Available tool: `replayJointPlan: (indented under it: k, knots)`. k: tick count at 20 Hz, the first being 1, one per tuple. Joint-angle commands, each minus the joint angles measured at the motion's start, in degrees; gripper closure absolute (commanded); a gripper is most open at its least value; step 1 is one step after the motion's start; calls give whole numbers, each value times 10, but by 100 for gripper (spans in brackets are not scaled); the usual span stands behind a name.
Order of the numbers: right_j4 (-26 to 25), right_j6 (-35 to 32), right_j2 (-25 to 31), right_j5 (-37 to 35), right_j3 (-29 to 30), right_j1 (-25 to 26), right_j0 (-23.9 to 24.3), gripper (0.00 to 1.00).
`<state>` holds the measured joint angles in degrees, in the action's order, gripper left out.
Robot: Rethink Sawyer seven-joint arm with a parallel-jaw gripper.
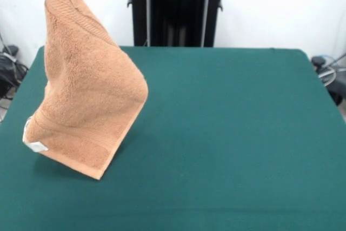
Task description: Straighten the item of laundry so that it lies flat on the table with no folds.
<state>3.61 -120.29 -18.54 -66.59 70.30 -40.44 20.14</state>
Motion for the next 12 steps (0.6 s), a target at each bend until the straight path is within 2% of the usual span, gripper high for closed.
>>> replayJointPlan:
  k: [1, 12]
  knots:
    - [-51, 108, 65, 26, 66, 4, 11, 100]
    - [-66, 58, 79, 91, 116, -3, 1, 100]
